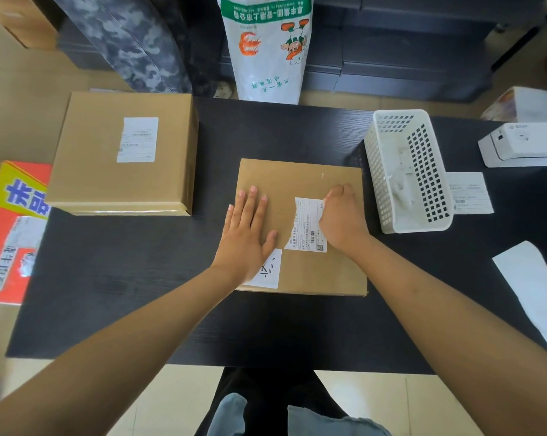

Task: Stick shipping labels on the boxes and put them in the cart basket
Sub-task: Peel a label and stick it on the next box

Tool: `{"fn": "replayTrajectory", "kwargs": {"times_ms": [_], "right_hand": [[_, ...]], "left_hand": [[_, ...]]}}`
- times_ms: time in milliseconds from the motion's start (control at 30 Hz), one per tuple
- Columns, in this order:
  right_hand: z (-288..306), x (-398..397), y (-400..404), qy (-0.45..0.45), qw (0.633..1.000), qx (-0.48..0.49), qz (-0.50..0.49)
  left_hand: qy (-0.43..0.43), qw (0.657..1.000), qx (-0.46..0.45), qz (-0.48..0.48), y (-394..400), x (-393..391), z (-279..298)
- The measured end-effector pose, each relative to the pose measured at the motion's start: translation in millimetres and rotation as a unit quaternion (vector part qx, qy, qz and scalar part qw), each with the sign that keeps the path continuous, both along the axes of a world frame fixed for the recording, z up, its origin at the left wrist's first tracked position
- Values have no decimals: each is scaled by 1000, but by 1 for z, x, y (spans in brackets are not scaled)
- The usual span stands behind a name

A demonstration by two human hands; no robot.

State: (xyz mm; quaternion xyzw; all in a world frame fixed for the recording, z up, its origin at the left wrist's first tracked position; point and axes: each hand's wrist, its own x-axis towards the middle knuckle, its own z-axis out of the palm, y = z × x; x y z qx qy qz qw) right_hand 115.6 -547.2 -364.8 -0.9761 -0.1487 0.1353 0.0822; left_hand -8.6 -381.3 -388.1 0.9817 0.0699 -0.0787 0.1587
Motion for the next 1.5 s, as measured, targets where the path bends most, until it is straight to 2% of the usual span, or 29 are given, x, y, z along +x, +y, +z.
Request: {"fn": "replayTrajectory", "kwargs": {"times_ms": [100,200,300,400,600,767,867,967,1033,1233,1400,1500], "right_hand": [[2,-1,1,8,1000,-2,-2],[3,-5,-5,1,998,69,3],[0,-11,-7,-35,985,138,95],[-4,-7,2,-56,976,130,165],[-4,3,11,-77,971,114,196],[0,6,9,-52,969,103,220],[4,7,8,-39,975,119,182],[2,4,-5,-43,988,146,11],[0,0,-17,-23,981,175,-77],[2,-5,-28,4,975,210,-72],[1,-12,-25,7,965,239,-111],[3,-10,-23,12,967,239,-88]], "left_hand": [[-4,1000,-3,1,1,0,0],[-6,1000,-4,1,1,0,-1],[-9,1000,-6,-1,1,0,-2],[-12,1000,-6,-1,1,0,-2],[-9,1000,-9,0,1,0,-1],[-5,1000,-8,2,1,0,-2],[-5,1000,-7,1,1,0,-2],[-5,1000,-9,3,1,1,-2],[-5,1000,-9,3,1,1,-2],[-9,1000,-9,5,0,0,-1],[-3,1000,-11,10,-1,0,2],[-4,1000,-14,12,-1,1,3]]}}
